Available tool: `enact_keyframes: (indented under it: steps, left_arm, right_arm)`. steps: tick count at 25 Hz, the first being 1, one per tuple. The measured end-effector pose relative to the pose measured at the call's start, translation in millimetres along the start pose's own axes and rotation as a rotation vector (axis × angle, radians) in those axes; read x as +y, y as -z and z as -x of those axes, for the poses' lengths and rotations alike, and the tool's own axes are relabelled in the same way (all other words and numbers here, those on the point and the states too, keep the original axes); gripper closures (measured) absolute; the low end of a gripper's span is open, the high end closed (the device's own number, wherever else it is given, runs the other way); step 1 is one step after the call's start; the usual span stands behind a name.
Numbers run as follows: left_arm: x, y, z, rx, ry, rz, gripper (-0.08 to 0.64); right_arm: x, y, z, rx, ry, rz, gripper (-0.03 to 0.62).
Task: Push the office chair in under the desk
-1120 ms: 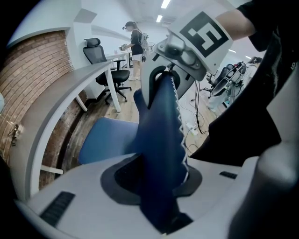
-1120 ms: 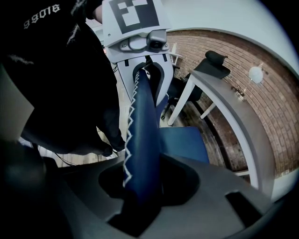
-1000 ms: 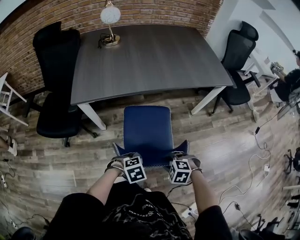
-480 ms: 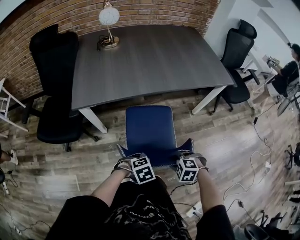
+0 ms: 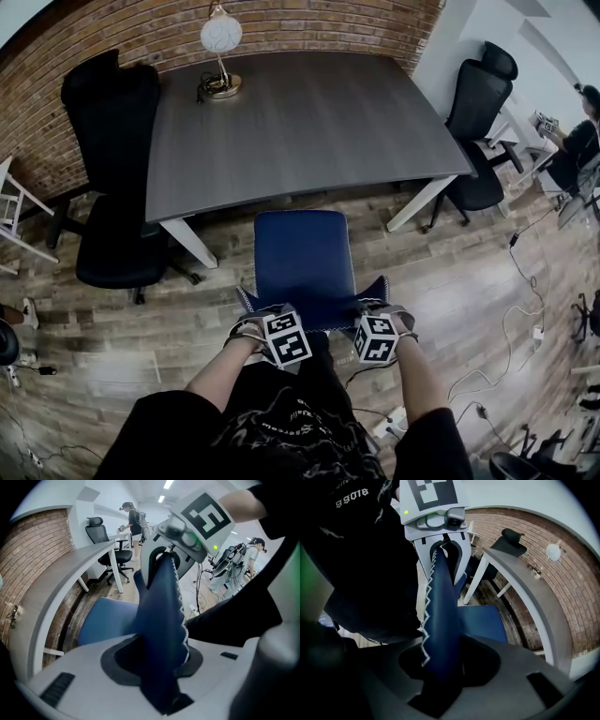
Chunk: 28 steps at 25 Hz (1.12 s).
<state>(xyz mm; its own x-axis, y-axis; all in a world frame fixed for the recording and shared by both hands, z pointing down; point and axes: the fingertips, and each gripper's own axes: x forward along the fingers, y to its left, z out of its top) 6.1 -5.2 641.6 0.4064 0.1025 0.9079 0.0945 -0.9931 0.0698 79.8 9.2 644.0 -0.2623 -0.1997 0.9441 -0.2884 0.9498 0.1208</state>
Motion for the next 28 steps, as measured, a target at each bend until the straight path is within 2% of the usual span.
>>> enact_keyframes:
  steps: [28]
  left_arm:
    - [26.9,-15.3,-3.2,-0.009,-0.020,0.033,0.430]
  right_arm:
    - [-31.3,9.5,0.3,-0.012,-0.002,0.044,0.479]
